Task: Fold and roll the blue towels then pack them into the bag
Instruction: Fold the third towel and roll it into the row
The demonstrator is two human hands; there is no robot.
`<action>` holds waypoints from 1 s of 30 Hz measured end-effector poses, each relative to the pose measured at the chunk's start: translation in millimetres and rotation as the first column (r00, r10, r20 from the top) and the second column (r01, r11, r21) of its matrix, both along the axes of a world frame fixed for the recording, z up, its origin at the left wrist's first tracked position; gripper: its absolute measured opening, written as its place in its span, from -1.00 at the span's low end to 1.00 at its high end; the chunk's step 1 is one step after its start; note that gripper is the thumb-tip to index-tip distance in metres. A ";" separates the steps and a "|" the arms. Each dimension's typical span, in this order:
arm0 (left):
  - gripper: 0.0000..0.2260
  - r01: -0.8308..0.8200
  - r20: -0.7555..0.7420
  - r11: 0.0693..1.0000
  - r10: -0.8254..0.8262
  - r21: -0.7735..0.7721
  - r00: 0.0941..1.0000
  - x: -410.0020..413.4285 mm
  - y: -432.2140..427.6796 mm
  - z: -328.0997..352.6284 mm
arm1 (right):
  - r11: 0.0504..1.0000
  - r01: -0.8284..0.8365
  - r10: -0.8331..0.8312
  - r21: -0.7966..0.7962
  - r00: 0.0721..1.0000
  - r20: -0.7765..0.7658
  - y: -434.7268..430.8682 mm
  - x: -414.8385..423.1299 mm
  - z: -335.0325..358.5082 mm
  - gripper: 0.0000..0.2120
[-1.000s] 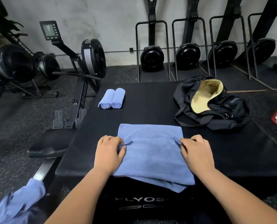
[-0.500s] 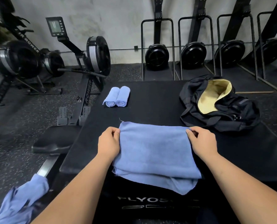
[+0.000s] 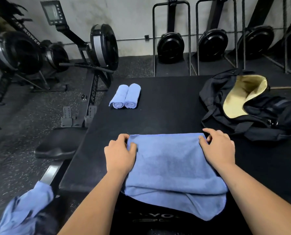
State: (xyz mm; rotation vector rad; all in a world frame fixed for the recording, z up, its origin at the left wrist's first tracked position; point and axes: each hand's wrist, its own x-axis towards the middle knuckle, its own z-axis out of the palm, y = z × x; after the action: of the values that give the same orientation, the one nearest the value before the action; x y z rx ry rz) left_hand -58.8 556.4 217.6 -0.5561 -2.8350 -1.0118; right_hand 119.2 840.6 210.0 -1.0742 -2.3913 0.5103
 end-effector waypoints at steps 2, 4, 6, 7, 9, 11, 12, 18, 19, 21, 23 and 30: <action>-0.71 0.021 0.006 0.998 -0.021 -0.060 1.000 -2.5 0.7 -0.7 | 1.000 0.001 -0.002 0.021 0.999 0.052 -0.9 -1.0 -0.3 -0.71; -0.60 0.025 -0.013 0.989 -0.027 -0.144 1.000 -5.4 0.9 -3.4 | 1.000 0.000 -0.001 0.022 0.998 0.057 -1.6 -1.4 0.9 -0.76; -0.61 0.021 -0.024 0.981 -0.026 -0.195 0.999 -8.0 1.2 -6.2 | 1.000 -0.009 0.009 0.008 0.999 0.041 -2.3 -1.1 1.5 -0.84; -0.65 0.021 -0.027 0.981 -0.026 -0.191 0.999 -8.9 1.1 -7.0 | 1.000 -0.014 0.015 -0.001 0.999 0.031 -2.4 -0.5 1.4 -0.87; -0.78 0.025 -0.025 0.993 -0.029 -0.118 0.999 -9.4 -0.3 -7.1 | 1.000 -0.025 0.025 -0.016 1.000 0.007 -2.1 0.9 1.7 -0.90; -0.91 0.025 -0.004 1.000 -0.025 -0.001 1.000 -9.4 -3.6 -6.1 | 0.998 -0.046 0.045 -0.036 0.998 -0.048 -3.5 3.3 3.9 -0.93; -0.90 0.022 0.016 0.998 -0.023 0.053 1.000 -9.2 -5.3 -4.9 | 0.996 -0.058 0.052 -0.065 0.995 -0.090 -4.4 4.3 6.1 -0.94; -0.80 0.033 0.167 0.973 -0.073 0.229 0.983 -7.7 -10.8 2.5 | 0.940 -0.139 0.019 -0.312 0.934 -0.357 -2.0 9.9 11.5 -0.85; -0.82 0.039 0.175 0.969 -0.084 0.245 0.981 -7.9 -11.4 2.2 | 0.929 -0.153 0.017 -0.338 0.928 -0.373 -1.2 11.0 12.5 -0.80; -0.89 0.052 0.168 0.962 -0.100 0.268 0.981 -8.1 -12.4 1.4 | 0.908 -0.179 0.024 -0.380 0.926 -0.378 0.6 12.6 14.3 -0.70; -0.87 0.057 0.156 0.954 -0.106 0.294 0.982 -7.9 -12.9 0.0 | 0.887 -0.194 0.022 -0.418 0.924 -0.381 2.5 13.5 15.4 -0.68; -0.95 0.034 0.197 0.911 -0.125 0.410 0.972 -11.3 -13.6 -5.4 | 0.847 -0.226 0.008 -0.481 0.910 -0.414 6.2 14.2 17.6 -0.79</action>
State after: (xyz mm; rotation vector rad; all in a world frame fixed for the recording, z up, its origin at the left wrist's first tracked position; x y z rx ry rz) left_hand -70.1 542.8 212.2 -0.5461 -2.6664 -1.7189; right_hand 133.4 846.7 227.7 -0.9086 -1.9989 1.3493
